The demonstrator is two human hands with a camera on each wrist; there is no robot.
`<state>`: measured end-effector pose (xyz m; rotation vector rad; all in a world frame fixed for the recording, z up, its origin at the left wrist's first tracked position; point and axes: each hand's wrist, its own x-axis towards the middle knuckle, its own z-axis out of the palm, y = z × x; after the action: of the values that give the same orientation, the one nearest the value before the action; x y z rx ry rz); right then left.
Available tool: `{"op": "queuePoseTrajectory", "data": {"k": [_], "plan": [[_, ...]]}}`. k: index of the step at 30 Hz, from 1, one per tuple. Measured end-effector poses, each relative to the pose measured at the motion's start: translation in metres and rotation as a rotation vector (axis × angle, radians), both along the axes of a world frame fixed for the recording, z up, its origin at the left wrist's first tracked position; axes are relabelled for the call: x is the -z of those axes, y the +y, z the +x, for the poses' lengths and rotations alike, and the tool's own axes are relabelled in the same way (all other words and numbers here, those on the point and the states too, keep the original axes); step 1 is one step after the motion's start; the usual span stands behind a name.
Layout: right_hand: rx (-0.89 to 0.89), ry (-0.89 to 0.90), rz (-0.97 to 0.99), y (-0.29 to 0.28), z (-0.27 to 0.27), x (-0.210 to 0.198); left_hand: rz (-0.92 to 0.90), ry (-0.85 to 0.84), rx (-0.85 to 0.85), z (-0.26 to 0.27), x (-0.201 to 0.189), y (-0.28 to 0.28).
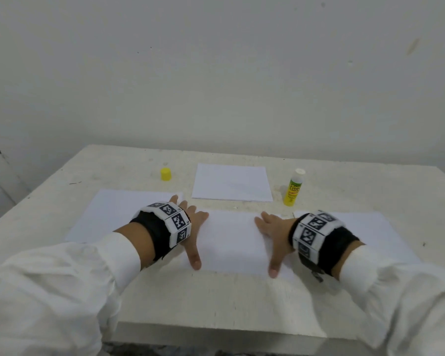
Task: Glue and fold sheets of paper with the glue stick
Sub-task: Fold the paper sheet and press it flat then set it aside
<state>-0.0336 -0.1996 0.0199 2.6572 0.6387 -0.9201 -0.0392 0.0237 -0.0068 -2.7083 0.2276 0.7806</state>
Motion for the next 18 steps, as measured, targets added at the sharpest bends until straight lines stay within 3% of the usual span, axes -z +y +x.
{"op": "queuePoseTrajectory", "data": {"k": [9, 11, 15, 18], "plan": [[0.052, -0.053, -0.026, -0.013, 0.0, 0.005, -0.147, -0.036, -0.08, -0.005, -0.007, -0.002], [0.069, -0.056, -0.012, -0.013, 0.0, 0.005, -0.28, -0.041, -0.158, -0.008, -0.011, -0.002], [0.106, -0.026, 0.022, -0.017, -0.005, 0.001, -0.73, -0.013, -0.418, -0.018, -0.02, 0.007], [0.152, -0.012, 0.099, -0.02, -0.009, -0.002, -0.865, -0.007, -0.51, -0.025, -0.02, 0.015]]}}
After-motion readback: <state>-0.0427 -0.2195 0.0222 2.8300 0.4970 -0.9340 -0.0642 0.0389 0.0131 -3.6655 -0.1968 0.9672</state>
